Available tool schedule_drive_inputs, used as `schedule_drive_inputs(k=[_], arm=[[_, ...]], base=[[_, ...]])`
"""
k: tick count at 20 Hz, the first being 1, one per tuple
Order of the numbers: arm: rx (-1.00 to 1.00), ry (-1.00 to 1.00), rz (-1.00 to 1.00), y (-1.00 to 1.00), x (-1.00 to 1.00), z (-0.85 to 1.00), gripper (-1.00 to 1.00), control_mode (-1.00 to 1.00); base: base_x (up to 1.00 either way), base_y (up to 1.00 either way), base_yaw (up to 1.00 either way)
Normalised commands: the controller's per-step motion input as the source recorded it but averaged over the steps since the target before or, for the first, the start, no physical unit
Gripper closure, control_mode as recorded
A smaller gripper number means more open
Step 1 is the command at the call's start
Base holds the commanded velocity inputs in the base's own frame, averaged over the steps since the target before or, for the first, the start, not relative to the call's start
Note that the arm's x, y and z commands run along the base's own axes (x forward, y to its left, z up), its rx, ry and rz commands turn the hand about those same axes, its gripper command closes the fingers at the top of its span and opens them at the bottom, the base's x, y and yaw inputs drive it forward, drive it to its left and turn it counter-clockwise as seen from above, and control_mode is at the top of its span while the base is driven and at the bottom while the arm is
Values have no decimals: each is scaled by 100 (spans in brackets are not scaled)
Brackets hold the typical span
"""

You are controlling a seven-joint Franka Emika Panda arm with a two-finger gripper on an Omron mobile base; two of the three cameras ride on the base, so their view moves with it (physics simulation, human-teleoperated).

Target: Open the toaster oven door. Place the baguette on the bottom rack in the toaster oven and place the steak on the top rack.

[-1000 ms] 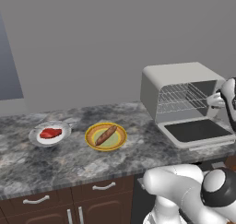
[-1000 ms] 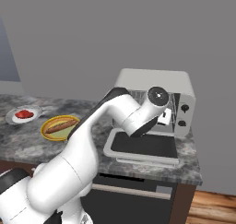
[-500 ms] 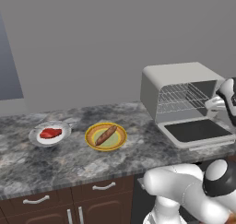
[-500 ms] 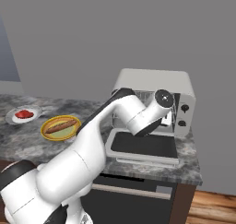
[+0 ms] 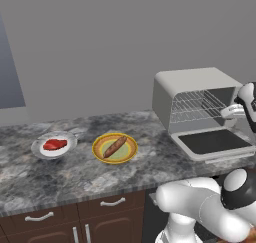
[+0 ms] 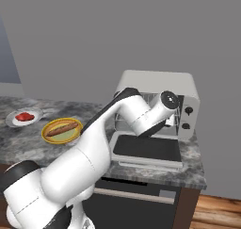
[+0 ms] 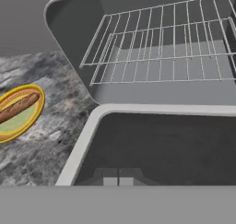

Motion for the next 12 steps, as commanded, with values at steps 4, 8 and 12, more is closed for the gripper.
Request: schedule_drive_inputs(k=[4, 8, 12], arm=[[6, -12, 0, 16, 10, -15, 100, -100], [8, -12, 0, 15, 10, -12, 100, -100], [5, -7, 0, 17, 10, -1, 100, -100]], base=[[0, 0, 0], [0, 0, 0], [0, 0, 0]])
